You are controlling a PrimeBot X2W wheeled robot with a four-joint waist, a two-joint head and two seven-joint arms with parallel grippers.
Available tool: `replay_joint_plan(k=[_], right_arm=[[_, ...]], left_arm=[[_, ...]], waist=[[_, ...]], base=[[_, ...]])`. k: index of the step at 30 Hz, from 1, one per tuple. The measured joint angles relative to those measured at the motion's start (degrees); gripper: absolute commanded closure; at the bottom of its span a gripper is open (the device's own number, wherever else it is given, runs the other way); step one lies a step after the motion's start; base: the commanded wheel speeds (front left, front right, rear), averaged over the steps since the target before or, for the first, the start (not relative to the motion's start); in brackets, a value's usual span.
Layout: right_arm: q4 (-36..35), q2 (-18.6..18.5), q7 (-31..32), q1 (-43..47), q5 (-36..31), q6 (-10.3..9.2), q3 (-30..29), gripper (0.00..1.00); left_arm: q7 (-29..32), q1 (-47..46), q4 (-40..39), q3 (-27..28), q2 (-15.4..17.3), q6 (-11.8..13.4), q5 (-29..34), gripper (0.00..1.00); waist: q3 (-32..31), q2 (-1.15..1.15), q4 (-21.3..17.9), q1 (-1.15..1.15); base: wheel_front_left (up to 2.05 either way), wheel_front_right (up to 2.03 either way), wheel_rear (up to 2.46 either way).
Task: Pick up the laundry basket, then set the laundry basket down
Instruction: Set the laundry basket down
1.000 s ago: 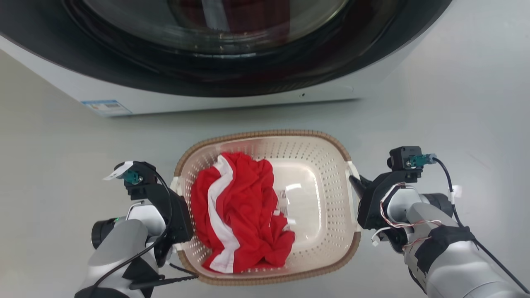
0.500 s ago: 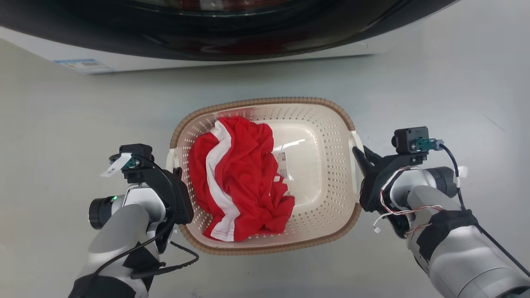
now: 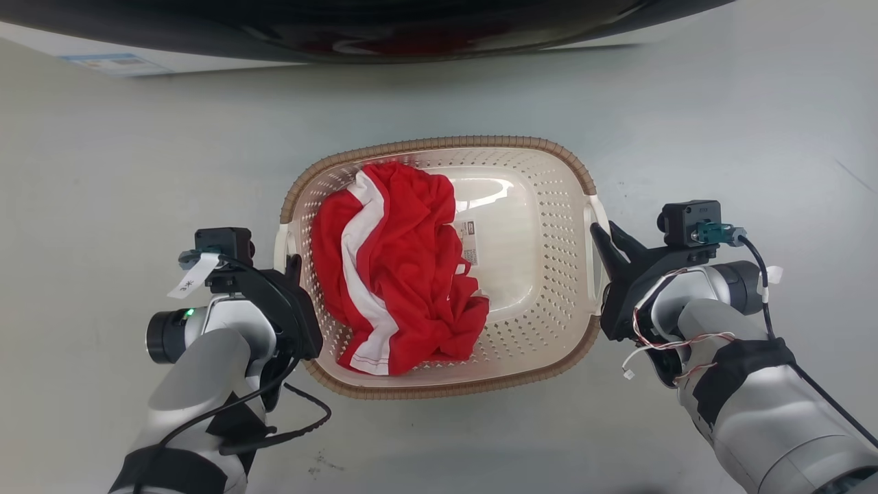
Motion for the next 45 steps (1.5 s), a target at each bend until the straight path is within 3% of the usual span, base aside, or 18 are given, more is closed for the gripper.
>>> replay_joint_plan(k=[15,16,17,18,33,45], right_arm=[[1.47,0.41,-2.11,-1.87,0.01,0.02,0.23,1.00],[1.44,0.41,-2.50,-1.91,0.00,0.02,0.43,0.79],[1.31,0.43,-2.48,-1.94,0.00,0.02,0.63,0.49],[1.31,0.49,-2.49,-1.91,0.00,0.02,0.89,0.00],[0.73,-0.29,-4.46,-2.10,-0.91,0.02,1.99,0.00],[-1.62,-0.51,-5.95,2.14,-0.05,0.02,2.00,0.00]], left_arm=[[-0.48,-1.23,1.04,-0.86,0.24,-0.49,-0.11,1.00],[-0.47,-1.29,1.04,-1.14,0.31,-0.49,-0.11,1.00],[-0.48,-1.33,1.02,-1.29,0.35,-0.55,-0.11,0.80],[-0.49,-1.36,0.93,-1.31,0.22,-0.59,-0.24,0.00],[-1.27,-2.63,-0.13,-3.50,-0.40,-1.31,-1.03,0.00],[-6.70,0.40,0.41,-4.37,-0.40,-1.60,-0.76,0.00]], waist=[[2.54,-0.01,-0.04,-0.01],[2.59,-0.01,-0.04,-0.01],[2.64,0.00,-0.03,-0.01],[2.67,0.00,-0.03,-0.01],[1.82,0.00,0.20,0.00],[-3.63,0.00,-0.28,-0.01]], base=[[0.00,0.00,0.00],[0.00,0.00,0.00],[0.00,0.00,0.00],[0.00,0.00,0.00],[0.00,0.00,0.00],[0.00,0.00,0.00]])
